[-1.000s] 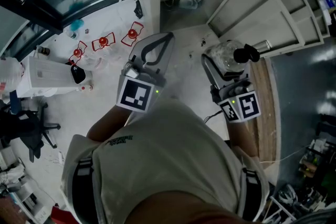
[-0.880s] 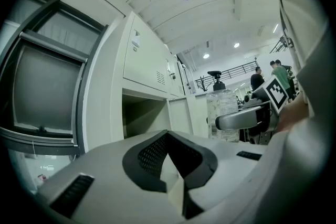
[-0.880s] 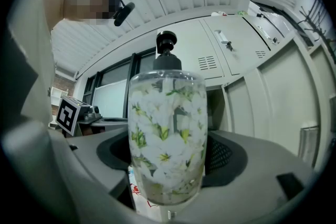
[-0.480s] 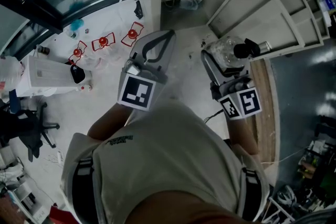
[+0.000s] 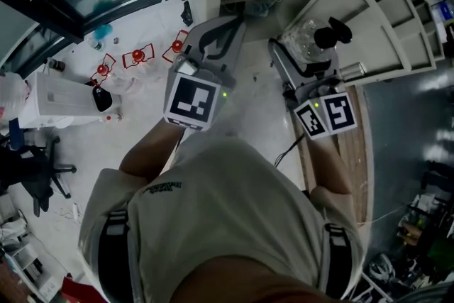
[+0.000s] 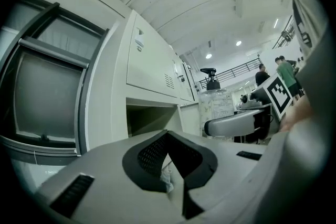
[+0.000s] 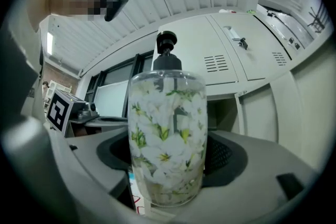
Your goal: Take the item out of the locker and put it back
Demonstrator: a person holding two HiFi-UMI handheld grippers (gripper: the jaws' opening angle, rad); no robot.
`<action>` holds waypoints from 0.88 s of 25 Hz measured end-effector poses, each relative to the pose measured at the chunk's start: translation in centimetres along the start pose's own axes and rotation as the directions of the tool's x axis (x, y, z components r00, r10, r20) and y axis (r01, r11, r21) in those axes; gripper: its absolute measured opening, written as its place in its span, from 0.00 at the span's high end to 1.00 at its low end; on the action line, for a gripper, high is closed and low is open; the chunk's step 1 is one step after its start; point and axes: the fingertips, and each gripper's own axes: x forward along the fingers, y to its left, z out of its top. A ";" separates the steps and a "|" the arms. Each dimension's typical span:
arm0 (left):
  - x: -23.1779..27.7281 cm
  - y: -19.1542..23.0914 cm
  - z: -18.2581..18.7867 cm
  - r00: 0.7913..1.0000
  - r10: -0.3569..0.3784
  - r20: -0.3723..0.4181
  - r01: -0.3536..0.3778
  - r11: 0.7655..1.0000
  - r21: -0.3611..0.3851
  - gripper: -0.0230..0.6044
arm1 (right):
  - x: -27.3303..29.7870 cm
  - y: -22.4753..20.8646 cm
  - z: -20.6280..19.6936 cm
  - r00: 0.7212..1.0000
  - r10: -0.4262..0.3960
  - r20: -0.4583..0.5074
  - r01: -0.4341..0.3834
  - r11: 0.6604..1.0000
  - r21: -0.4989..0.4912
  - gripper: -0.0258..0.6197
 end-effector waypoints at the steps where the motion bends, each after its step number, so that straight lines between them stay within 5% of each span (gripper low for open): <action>1: 0.5 0.2 0.2 1.000 0.001 0.004 -0.001 1.000 0.004 0.94 | 0.7 -0.2 0.1 1.000 0.002 0.004 -0.002 1.000 -0.005 0.39; 7: 3.4 0.8 0.7 0.998 0.003 0.056 -0.004 1.000 0.019 0.94 | 4.9 -2.1 -0.9 1.000 0.004 -0.013 -0.004 1.000 0.004 0.39; 22: 7.4 2.3 -1.8 0.999 0.031 0.016 -0.030 0.999 -0.026 0.94 | 13.0 -6.5 -6.0 0.995 -0.006 -0.099 0.007 1.000 0.011 0.39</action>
